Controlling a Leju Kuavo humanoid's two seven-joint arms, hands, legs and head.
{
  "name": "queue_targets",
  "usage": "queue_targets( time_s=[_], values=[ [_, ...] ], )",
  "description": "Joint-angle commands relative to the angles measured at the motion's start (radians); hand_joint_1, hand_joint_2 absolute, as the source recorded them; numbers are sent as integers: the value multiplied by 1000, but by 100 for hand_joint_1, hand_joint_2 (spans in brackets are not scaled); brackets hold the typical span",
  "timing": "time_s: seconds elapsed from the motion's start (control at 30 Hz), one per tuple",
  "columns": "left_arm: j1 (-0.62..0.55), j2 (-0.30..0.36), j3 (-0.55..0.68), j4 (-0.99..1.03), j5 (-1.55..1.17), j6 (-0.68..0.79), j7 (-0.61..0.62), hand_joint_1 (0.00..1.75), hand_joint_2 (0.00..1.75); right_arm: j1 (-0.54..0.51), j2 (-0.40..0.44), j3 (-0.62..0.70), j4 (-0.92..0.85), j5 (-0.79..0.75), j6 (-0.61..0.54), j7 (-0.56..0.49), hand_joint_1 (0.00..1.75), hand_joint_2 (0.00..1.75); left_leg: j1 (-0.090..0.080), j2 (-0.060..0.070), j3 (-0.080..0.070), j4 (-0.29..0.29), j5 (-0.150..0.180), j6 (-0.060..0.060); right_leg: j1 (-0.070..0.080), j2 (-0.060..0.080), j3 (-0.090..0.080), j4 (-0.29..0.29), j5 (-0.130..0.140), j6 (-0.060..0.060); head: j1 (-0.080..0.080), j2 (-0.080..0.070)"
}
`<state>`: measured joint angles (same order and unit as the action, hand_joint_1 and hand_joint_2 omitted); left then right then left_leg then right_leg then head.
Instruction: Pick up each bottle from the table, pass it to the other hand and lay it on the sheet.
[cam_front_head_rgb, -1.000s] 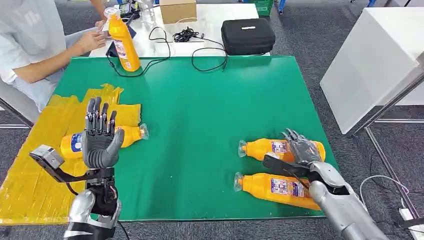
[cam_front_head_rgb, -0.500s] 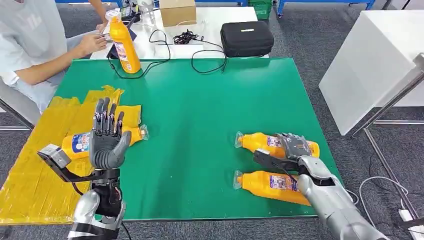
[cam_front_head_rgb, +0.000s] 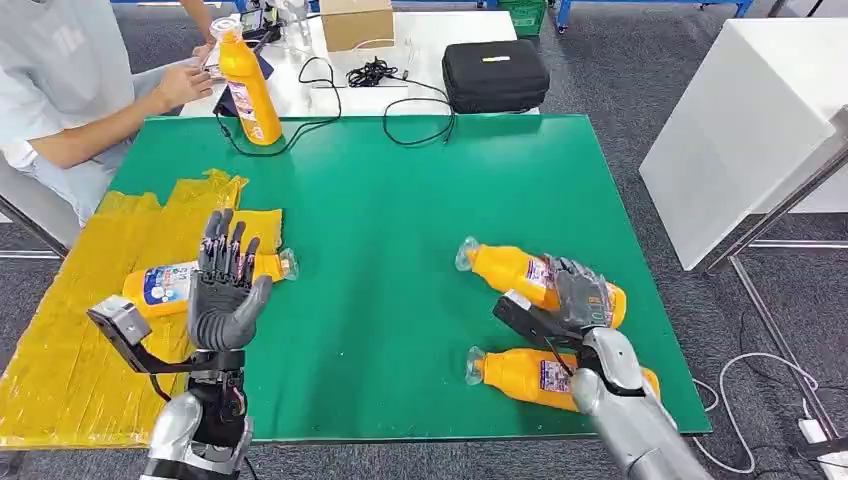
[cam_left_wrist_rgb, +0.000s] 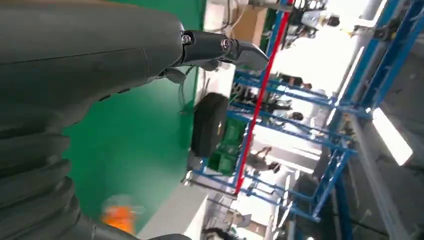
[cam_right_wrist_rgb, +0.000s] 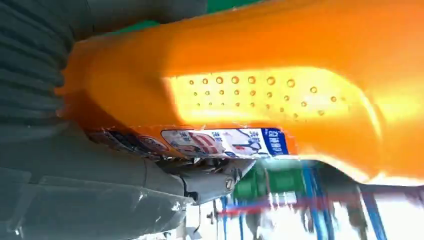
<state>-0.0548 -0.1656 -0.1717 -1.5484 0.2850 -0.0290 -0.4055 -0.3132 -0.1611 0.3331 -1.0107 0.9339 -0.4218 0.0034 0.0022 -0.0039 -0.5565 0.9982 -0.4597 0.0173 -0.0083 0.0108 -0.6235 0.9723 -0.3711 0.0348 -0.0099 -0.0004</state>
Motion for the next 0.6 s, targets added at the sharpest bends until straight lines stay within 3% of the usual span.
queue_targets(
  time_s=[0.03,0.17,0.37,0.5,0.6],
  values=[
    [-11,65,-127,14,-15,-61,17,0,175,55,134,-163,-289,-72,-128,-127,175,175,0,1,1,0,-2,-1,0,0,1,0,-2,-1,0,0],
    [-45,125,-223,55,-97,-109,65,0,175,67,179,-155,-353,-123,-178,-194,175,175,1,1,0,0,-2,-1,0,0,0,0,-2,-1,0,0],
    [-60,135,-250,67,-104,-134,76,0,175,63,206,-127,-358,-188,-153,-237,175,175,0,0,-1,-1,-1,-1,-1,-1,-2,0,-1,-1,0,0],
    [-76,143,-272,74,-59,-180,94,0,175,35,237,-67,-307,-311,-37,-296,175,175,0,1,-1,-1,-1,-1,-1,0,-2,0,-1,-1,0,0],
    [-79,143,-275,75,-57,-180,95,0,175,31,249,-57,-295,-311,-45,-297,175,175,0,2,-2,-1,-1,-1,-1,1,-3,0,0,-1,1,0]
  ],
)
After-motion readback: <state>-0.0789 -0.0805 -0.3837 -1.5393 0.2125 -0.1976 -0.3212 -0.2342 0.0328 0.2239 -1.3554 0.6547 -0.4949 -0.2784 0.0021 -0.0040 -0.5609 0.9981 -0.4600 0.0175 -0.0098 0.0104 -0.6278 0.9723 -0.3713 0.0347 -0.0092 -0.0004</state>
